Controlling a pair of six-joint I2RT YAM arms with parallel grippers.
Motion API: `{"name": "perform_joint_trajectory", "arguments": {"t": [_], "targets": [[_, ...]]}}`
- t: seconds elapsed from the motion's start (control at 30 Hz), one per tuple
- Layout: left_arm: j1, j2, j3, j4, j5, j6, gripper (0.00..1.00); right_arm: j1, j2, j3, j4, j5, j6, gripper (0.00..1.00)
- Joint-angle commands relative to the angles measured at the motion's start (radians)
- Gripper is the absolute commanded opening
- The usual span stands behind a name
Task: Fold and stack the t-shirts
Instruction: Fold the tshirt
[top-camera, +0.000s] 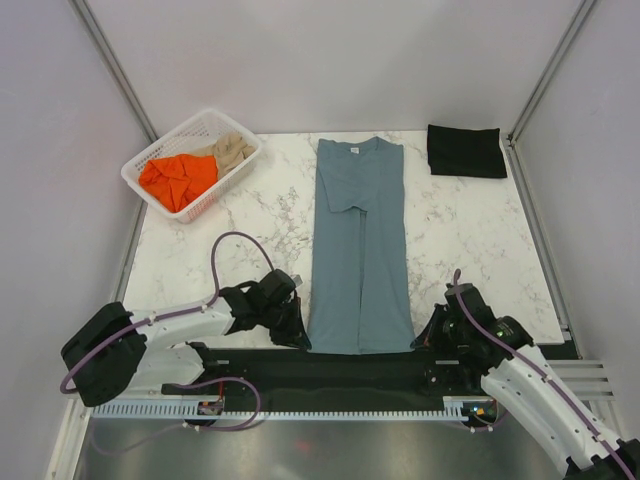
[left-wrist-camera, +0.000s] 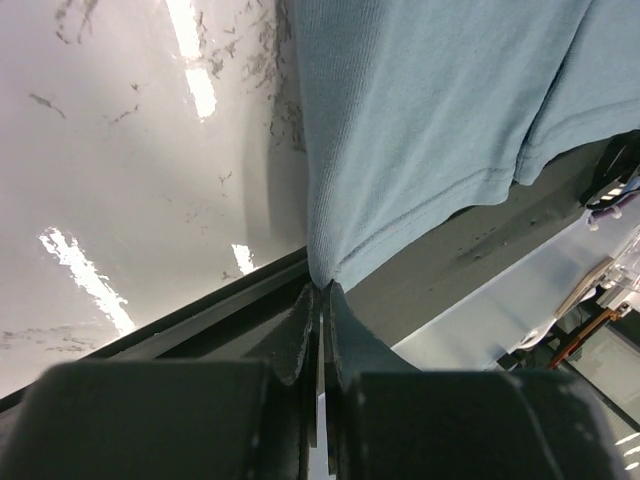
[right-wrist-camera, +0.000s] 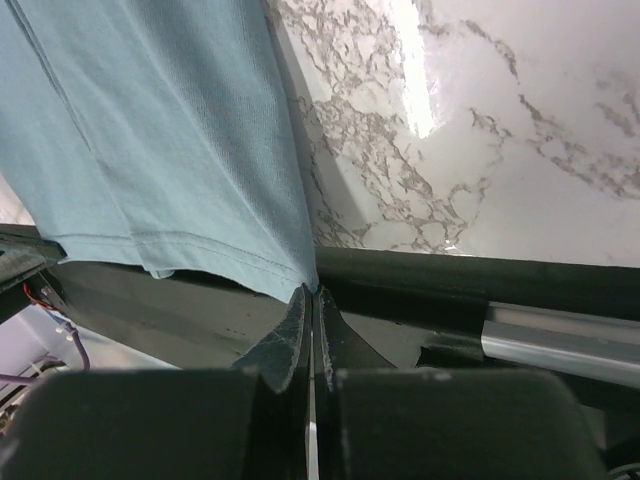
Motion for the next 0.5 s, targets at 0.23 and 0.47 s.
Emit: {"name": "perform_joint_trajectory", "arguments": {"t": [0.23,0.47], "targets": [[-0.009,-0.003,0.051,0.011,0.048,-0.046,0.02,0.003,0.04,0.107,-0.061,0.079,-0.054,0.0],[0.08,0.089,0.12,0.011,0.056,-0.028,0.02,0.005,0.205,0.188,0.029,0.146,-0.114,0.0]]}}
